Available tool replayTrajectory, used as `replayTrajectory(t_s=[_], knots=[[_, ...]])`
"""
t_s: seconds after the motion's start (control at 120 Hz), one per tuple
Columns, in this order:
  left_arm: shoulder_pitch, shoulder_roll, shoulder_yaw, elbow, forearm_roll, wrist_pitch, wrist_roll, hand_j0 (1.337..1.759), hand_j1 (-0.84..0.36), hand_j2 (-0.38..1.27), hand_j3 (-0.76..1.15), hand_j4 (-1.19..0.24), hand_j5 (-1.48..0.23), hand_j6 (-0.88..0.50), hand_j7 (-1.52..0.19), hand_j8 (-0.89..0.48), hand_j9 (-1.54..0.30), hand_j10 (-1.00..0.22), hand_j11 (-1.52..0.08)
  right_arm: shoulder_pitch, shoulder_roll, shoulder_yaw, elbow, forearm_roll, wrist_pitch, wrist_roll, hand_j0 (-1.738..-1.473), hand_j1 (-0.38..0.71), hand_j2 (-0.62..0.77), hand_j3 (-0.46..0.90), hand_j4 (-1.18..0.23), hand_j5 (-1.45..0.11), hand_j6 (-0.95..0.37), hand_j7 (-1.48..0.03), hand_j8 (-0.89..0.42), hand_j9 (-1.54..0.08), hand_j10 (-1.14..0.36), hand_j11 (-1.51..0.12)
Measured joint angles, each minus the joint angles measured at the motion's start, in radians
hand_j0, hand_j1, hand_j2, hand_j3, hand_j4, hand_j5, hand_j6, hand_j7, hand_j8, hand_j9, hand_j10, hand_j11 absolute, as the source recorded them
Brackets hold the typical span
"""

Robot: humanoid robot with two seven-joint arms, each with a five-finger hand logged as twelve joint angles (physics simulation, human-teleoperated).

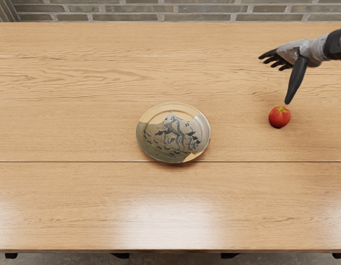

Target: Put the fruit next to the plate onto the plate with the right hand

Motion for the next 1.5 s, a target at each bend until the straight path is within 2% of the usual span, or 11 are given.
replayTrajectory(t_s=[0.233,0.3,0.358,0.392,0.508,0.642,0.733,0.858,1.067,1.233,1.5], knots=[[0.0,0.0,0.0,0.0,0.0,0.0,0.0,1.658,0.35,0.0,0.0,0.0,0.0,0.0,0.0,0.0,0.0,0.0,0.0,0.023,-0.025,0.006,0.03,-0.003,0.0,-0.017,-1.658,-0.33,0.0,0.0,-0.02,-0.02,-0.02,-0.02,-0.02,-0.02,-0.02,-0.02],[0.0,0.0,0.0,0.0,0.0,0.0,0.0,1.658,0.35,0.0,0.0,0.0,0.0,0.0,0.0,0.0,0.0,0.0,0.0,0.03,-0.026,0.007,0.044,-0.005,0.0,-0.049,-1.658,-0.33,0.0,0.0,-0.02,-0.03,-0.02,-0.03,-0.02,-0.03,-0.02,-0.03],[0.0,0.0,0.0,0.0,0.0,0.0,0.0,1.658,0.35,0.0,0.0,0.0,0.0,0.0,0.0,0.0,0.0,0.0,0.0,0.037,-0.058,0.025,0.115,-0.004,0.0,-0.074,-1.658,-0.3,-0.01,0.0,-0.04,-0.05,-0.04,-0.05,-0.04,-0.05,-0.04,-0.05],[-0.001,0.0,0.0,0.0,0.0,0.0,0.0,1.658,0.35,0.0,0.0,0.0,0.0,0.0,0.0,0.0,0.0,0.0,0.0,0.038,-0.092,0.051,0.172,-0.003,0.0,-0.107,-1.658,-0.29,-0.01,0.0,-0.05,-0.07,-0.05,-0.07,-0.05,-0.07,-0.05,-0.07],[0.0,0.0,0.0,0.0,0.0,0.0,0.0,1.658,0.35,0.0,0.0,0.0,0.0,0.0,0.0,0.0,0.0,0.0,0.0,0.035,-0.203,0.119,0.376,-0.013,0.0,-0.29,-1.658,-0.28,-0.01,0.0,-0.06,-0.08,-0.06,-0.08,-0.06,-0.08,-0.06,-0.08],[-0.001,0.0,0.0,0.0,0.0,0.0,0.0,1.658,0.35,0.0,0.0,0.0,0.0,0.0,0.0,0.0,0.0,0.0,0.0,0.036,-0.213,0.147,0.466,-0.121,0.0,-0.417,-1.658,-0.3,-0.01,0.0,-0.05,-0.06,-0.05,-0.06,-0.05,-0.06,-0.05,-0.06],[0.0,0.0,0.0,0.0,0.0,0.0,0.0,1.658,0.35,0.0,0.0,0.0,0.0,0.0,0.0,0.0,0.0,0.0,0.0,0.041,-0.208,0.175,0.533,-0.159,-0.01,-0.465,-1.658,-0.31,-0.01,0.0,-0.04,-0.05,-0.04,-0.05,-0.04,-0.05,-0.04,-0.05],[0.0,0.0,0.0,0.0,0.0,0.0,0.0,1.658,0.35,0.0,0.0,0.0,0.0,0.0,0.0,0.0,0.0,0.0,0.0,0.038,-0.2,0.195,0.634,-0.227,-0.116,-0.489,-1.658,-0.31,-0.01,0.0,-0.03,-0.04,-0.04,-0.04,-0.03,-0.04,-0.03,-0.04],[0.0,0.0,0.0,0.0,0.0,0.0,0.0,1.658,0.35,0.0,0.0,0.0,0.0,0.0,0.0,0.0,0.0,0.0,0.0,-0.004,-0.169,0.202,0.683,-0.319,-0.284,-0.498,-1.658,-0.32,-0.01,0.0,-0.03,-0.04,-0.03,-0.04,-0.03,-0.04,-0.03,-0.04],[0.0,0.0,0.0,0.0,0.0,0.0,0.0,1.658,0.35,0.0,0.0,0.0,0.0,0.0,0.0,0.0,0.0,0.0,0.0,-0.044,-0.221,0.2,0.808,-0.401,-0.436,-0.5,-1.658,-0.26,-0.01,0.0,-0.08,-0.1,-0.08,-0.09,-0.08,-0.09,-0.08,-0.09],[-0.001,0.0,0.0,0.0,0.0,0.0,0.0,1.658,0.35,0.0,0.0,0.0,0.0,0.0,0.0,0.0,0.0,0.0,0.0,-0.152,-0.223,0.201,0.858,-0.529,-0.619,-0.5,-1.658,-0.16,-0.03,0.0,-0.16,-0.2,-0.16,-0.2,-0.16,-0.2,-0.16,-0.2]])
